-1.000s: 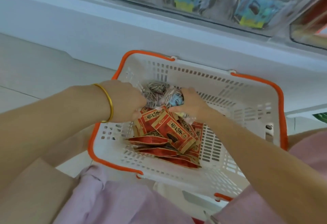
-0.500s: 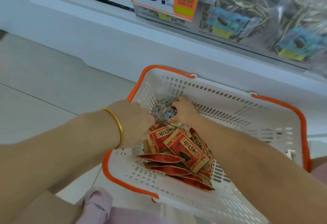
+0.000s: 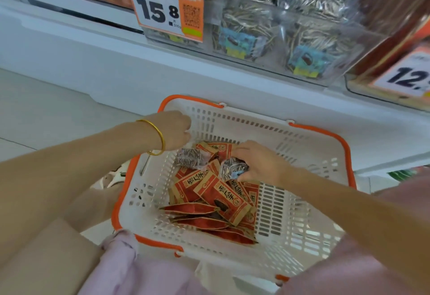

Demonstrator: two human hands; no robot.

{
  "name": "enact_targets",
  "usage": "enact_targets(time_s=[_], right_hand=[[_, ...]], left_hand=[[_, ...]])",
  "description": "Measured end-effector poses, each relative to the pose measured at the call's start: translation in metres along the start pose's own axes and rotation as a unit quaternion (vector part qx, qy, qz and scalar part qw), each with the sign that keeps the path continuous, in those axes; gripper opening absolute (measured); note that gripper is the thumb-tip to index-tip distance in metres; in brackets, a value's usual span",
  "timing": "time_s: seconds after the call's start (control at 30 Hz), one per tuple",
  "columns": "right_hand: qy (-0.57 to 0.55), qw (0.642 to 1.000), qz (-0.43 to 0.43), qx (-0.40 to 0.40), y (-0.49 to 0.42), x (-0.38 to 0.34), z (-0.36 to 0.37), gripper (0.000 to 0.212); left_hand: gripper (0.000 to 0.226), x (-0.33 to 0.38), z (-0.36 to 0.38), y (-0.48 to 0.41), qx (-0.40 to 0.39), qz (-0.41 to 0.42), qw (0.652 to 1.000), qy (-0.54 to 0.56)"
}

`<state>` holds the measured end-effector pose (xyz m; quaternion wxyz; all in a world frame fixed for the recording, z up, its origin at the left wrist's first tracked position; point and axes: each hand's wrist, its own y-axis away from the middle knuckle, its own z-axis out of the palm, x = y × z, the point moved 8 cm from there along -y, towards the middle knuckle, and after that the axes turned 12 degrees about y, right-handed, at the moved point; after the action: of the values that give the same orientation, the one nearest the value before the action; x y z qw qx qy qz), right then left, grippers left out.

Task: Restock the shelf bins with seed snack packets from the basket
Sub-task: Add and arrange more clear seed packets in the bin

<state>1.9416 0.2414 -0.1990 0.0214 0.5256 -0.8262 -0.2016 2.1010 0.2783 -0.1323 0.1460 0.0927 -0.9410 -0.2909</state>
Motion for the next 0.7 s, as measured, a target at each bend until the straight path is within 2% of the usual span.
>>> enact_targets(time_s=[0.07, 0.17, 0.23, 0.3, 0.4, 0.47, 0.5, 0.57, 0.63, 0.7], right_hand=[[0.000, 1.000, 0.004, -0.002, 0.015, 0.002, 0.012, 0.066], [0.023, 0.998, -0.051, 0.024, 0.027, -0.013, 0.010, 0.063], [0.033, 0.992, -0.093, 0.075, 0.036, -0.026, -0.009, 0.062], [-0.004, 0.986, -0.119, 0.120, 0.048, -0.035, -0.033, 0.062], [-0.085, 0.973, -0.131, 0.169, 0.069, -0.038, -0.069, 0.061], [-0.120, 0.969, -0.116, 0.180, 0.078, -0.035, -0.086, 0.059], [-0.140, 0.967, -0.106, 0.183, 0.081, -0.031, -0.093, 0.058], [-0.179, 0.963, -0.072, 0.190, 0.083, -0.021, -0.103, 0.055], [-0.220, 0.955, -0.009, 0.197, 0.085, -0.005, -0.109, 0.054], [-0.260, 0.945, 0.068, 0.187, 0.087, 0.015, -0.108, 0.051]], left_hand=[[0.037, 0.011, 0.003, -0.002, -0.003, 0.007, 1.000, 0.011], [0.039, 0.028, 0.009, -0.003, -0.005, 0.022, 0.998, 0.050], [0.043, 0.038, 0.018, -0.007, -0.017, 0.035, 0.995, 0.095], [0.057, 0.045, 0.027, -0.012, -0.042, 0.045, 0.981, 0.185], [0.079, 0.054, 0.045, -0.016, -0.123, 0.044, 0.930, 0.344], [0.080, 0.067, 0.060, -0.012, -0.199, 0.047, 0.870, 0.448], [0.076, 0.072, 0.067, -0.012, -0.230, 0.054, 0.839, 0.490], [0.053, 0.080, 0.073, -0.012, -0.259, 0.052, 0.793, 0.550], [0.034, 0.077, 0.072, -0.013, -0.249, 0.021, 0.774, 0.582], [0.030, 0.069, 0.063, -0.016, -0.212, -0.004, 0.776, 0.594]])
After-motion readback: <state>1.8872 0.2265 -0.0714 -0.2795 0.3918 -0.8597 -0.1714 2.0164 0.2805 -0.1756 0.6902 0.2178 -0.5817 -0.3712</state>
